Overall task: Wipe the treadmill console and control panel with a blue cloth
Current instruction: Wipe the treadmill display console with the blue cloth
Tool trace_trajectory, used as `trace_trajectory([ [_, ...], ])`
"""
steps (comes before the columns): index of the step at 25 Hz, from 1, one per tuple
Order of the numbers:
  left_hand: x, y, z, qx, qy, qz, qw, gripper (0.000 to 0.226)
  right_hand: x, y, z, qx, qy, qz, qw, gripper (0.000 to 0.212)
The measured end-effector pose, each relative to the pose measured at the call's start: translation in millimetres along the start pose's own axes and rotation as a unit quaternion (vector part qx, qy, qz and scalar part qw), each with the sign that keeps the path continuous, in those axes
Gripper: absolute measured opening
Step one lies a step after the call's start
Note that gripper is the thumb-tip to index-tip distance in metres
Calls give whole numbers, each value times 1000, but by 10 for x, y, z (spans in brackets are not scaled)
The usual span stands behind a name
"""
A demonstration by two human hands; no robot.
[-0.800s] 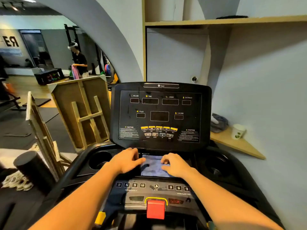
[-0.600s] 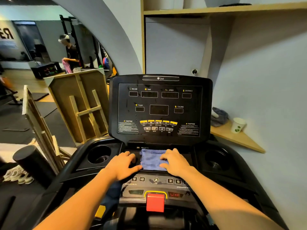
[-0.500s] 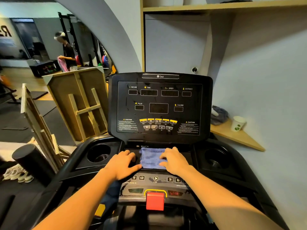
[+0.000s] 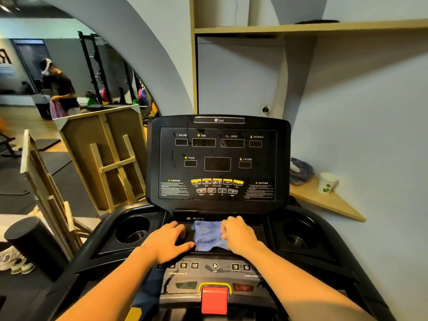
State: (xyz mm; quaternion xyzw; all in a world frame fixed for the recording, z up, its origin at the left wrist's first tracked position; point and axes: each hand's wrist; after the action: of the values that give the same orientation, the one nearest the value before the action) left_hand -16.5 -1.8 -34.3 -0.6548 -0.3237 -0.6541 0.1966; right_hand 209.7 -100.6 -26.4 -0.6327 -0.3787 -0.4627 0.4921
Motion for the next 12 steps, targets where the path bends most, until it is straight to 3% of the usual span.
trace_trajectory([
  [12, 758, -319, 326, -25, 44, -5, 999, 42, 951, -62, 209, -28, 34, 11, 999, 14],
])
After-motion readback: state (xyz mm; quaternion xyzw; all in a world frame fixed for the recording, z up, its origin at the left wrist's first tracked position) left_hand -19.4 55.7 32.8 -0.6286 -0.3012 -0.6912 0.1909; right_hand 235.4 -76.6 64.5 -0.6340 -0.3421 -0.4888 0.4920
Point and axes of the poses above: each hand's wrist, its own z-axis towards the middle knuckle, its own x-axis out of the back of the hand, y = z × x, and after that the axes turned 1 degree about -x, right-handed
